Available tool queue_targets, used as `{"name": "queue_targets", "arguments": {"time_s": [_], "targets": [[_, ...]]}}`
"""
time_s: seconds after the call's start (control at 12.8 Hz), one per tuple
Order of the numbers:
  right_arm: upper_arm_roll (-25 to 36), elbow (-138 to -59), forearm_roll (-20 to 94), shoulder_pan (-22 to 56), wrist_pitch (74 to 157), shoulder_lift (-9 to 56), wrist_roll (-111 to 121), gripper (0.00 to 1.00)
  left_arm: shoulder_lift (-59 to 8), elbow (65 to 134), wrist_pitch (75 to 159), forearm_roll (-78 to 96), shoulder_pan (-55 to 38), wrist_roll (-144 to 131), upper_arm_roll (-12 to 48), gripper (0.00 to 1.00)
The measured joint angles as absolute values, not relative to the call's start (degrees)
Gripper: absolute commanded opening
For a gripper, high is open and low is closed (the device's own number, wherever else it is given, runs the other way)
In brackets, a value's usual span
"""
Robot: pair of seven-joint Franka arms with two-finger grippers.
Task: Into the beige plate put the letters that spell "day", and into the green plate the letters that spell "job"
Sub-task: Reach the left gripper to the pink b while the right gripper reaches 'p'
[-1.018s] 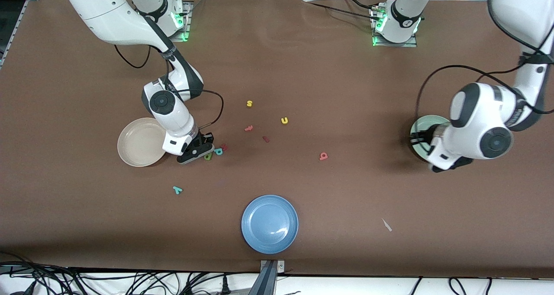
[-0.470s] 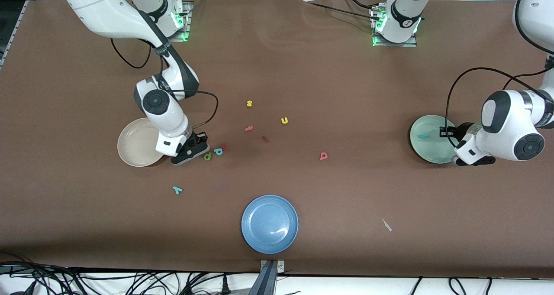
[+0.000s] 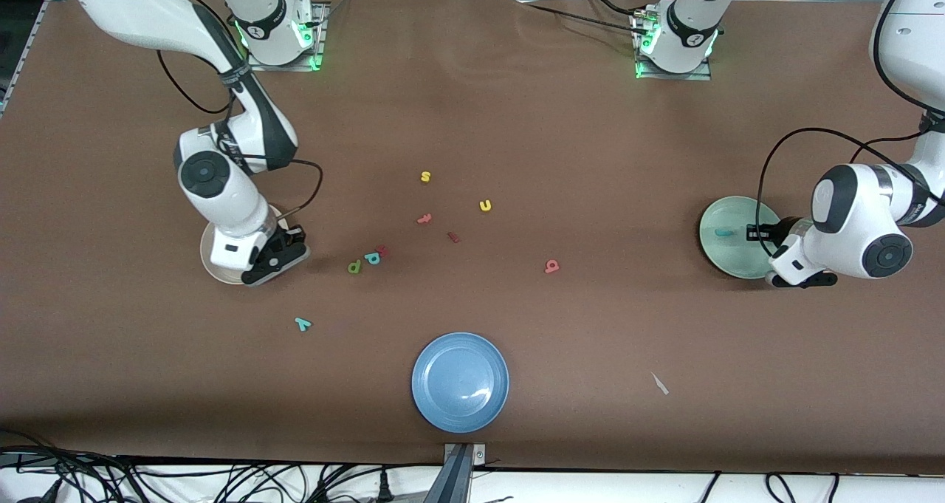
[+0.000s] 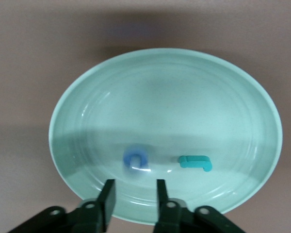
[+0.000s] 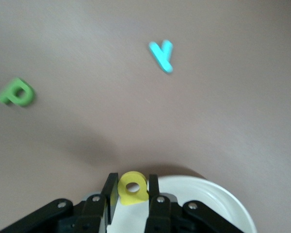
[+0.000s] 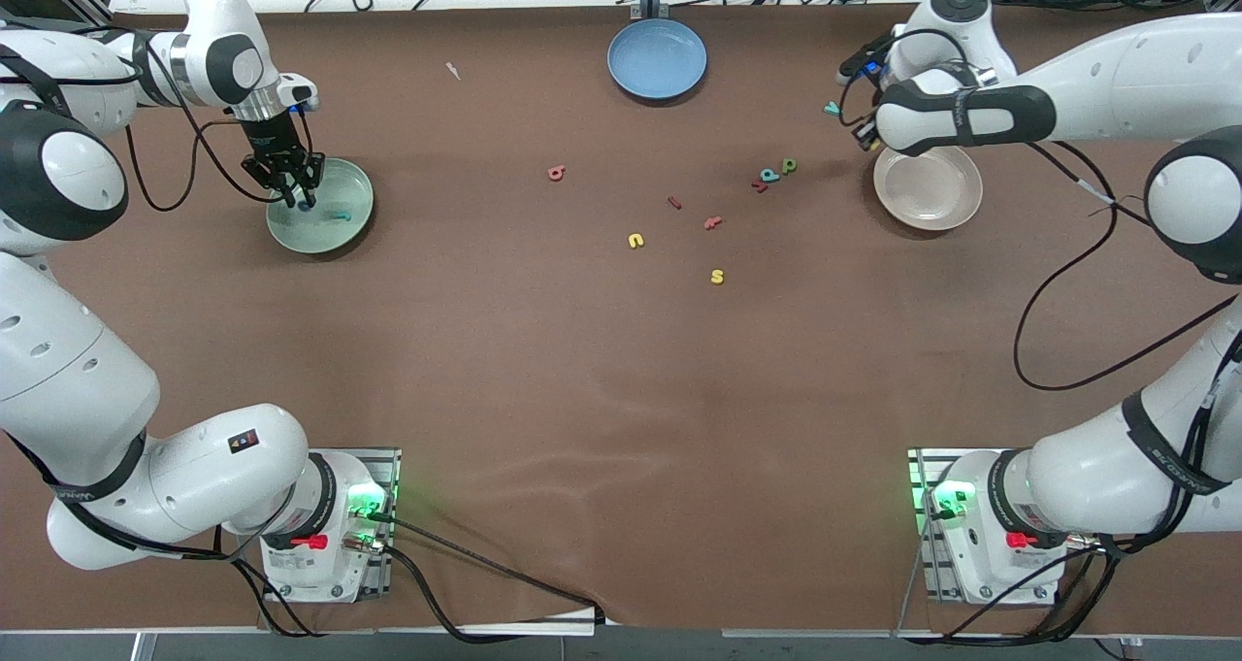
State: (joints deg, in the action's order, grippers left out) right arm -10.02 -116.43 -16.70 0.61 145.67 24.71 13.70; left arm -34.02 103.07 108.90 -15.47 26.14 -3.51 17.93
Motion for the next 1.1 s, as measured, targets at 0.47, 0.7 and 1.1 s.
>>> {"name": "queue_targets", "arguments": {"time_s": [0.47, 0.7, 1.1], "targets": [[-7.59, -123.22, -16.15, -1.11, 144.69, 19.71, 17.40, 0.93, -32.26, 99.72, 108.99, -14.97, 26.22, -19.48, 27.82, 1.00], [-9.06, -123.23, -9.56, -1.08, 144.70, 19.75, 16.65, 0.92, -32.09, 97.35, 109.45, -11.98, 22.40, -36.33, 32.46, 0.96], [-14.61, -117.54, -6.38, 3.76, 145.05, 25.10, -0.47, 0.89, -38.65, 89.33, 116.49, -11.42, 6.33, -56.04, 32.27, 0.94]]}}
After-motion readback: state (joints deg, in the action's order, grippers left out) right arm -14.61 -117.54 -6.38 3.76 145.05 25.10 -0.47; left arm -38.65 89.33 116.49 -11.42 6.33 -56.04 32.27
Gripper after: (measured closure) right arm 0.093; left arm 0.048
